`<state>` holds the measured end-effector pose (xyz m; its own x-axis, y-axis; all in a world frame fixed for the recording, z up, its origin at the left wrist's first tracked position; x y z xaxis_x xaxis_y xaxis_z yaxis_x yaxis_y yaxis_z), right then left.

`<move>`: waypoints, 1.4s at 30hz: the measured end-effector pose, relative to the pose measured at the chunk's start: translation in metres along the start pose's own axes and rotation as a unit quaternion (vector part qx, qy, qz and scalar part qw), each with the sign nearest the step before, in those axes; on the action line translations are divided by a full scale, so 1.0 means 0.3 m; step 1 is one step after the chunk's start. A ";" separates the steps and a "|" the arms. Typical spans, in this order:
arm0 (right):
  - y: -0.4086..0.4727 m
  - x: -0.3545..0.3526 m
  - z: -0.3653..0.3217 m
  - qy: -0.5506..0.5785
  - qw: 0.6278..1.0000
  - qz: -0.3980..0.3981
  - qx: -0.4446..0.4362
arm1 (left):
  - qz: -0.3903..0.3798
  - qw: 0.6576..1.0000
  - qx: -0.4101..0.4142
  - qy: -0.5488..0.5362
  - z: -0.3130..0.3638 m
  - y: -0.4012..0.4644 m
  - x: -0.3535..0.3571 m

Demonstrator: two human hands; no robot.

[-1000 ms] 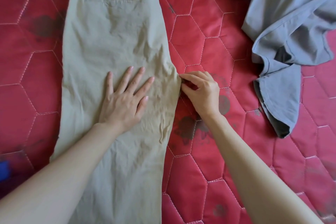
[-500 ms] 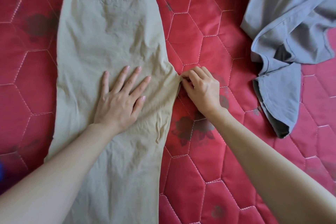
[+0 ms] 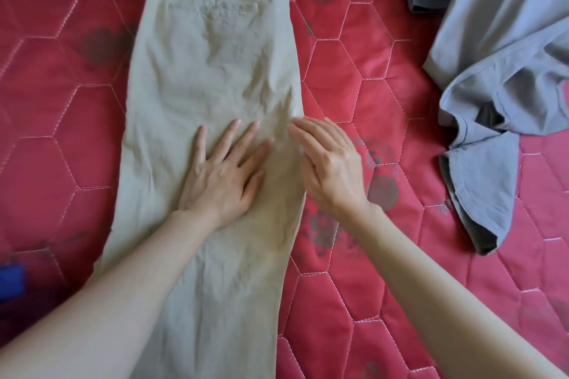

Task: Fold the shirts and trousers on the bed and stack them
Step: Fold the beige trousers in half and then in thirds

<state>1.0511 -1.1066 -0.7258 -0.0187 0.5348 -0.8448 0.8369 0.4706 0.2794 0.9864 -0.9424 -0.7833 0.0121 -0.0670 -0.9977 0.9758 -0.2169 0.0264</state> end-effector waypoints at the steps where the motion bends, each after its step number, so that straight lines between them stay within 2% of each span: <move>1: 0.008 0.029 -0.025 -0.011 0.999 -0.033 0.026 | -0.002 1.000 0.000 -0.004 -0.001 0.001 -0.002; 4: -0.020 0.114 -0.038 -0.098 0.979 -0.154 0.096 | -0.005 1.000 -0.029 -0.004 -0.006 -0.006 -0.009; 6: -0.054 0.134 0.000 -0.153 0.968 -0.174 0.094 | -0.003 0.998 -0.069 0.000 -0.011 -0.015 -0.014; 9: -0.070 0.135 0.012 -0.180 0.962 -0.176 0.109 | -0.007 0.994 -0.107 -0.009 -0.019 -0.021 -0.021; 13: -0.039 0.129 -0.048 -0.169 0.963 -0.146 0.153 | -0.009 0.994 -0.104 -0.021 -0.025 -0.016 -0.039; 16: 0.098 0.149 -0.103 -0.138 0.977 -0.131 0.097 | 0.006 0.993 -0.119 -0.021 -0.096 0.027 -0.059; 19: 0.293 0.240 -0.129 -0.111 0.978 -0.163 0.068 | -0.019 0.990 -0.137 -0.005 -0.217 0.111 -0.066; 23: 0.383 0.309 -0.055 -0.195 0.964 -0.183 0.018 | -0.020 0.988 -0.155 0.016 -0.344 0.153 -0.050; 25: 0.361 0.281 0.030 -0.195 0.965 -0.156 0.080 | -0.004 0.986 -0.167 0.016 -0.365 0.144 -0.046; 28: 0.322 0.241 0.114 -0.168 0.945 -0.152 0.235 | -0.011 0.984 -0.179 0.018 -0.360 0.144 -0.048; 29: 0.326 0.229 0.111 -0.172 0.945 -0.143 0.239 | -0.018 0.984 -0.178 0.022 -0.363 0.155 -0.054; 32: 0.420 0.228 0.033 -0.168 0.974 -0.082 0.125 | -0.035 0.989 -0.136 0.045 -0.407 0.244 -0.070; 35: 0.576 0.315 -0.049 -0.168 0.978 -0.119 0.016 | -0.054 0.994 -0.080 0.051 -0.467 0.395 -0.075; 37: 0.667 0.378 -0.053 -0.198 0.969 -0.149 0.001 | -0.055 0.994 -0.084 0.047 -0.508 0.487 -0.070; 39: 0.741 0.405 0.004 -0.206 0.967 -0.146 0.037 | -0.028 0.992 -0.119 0.031 -0.550 0.548 -0.060; 42: 0.803 0.400 0.123 -0.157 0.971 -0.122 0.134 | 0.006 0.983 -0.183 -0.002 -0.604 0.596 -0.044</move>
<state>1.2706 -0.9549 -0.7766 -0.1012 0.1698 -0.9803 0.9418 0.3338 -0.0394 1.2001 -0.8039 -0.7767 0.0244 -0.0718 -0.9971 0.9889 0.1483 0.0135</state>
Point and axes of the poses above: each hand's wrist, its own y-axis towards the middle knuckle, its own x-axis out of the palm, z = x × y, the point moved 3 cm from there along y, towards the middle knuckle, and after that the axes turned 4 degrees about x, right-handed, at the moved point
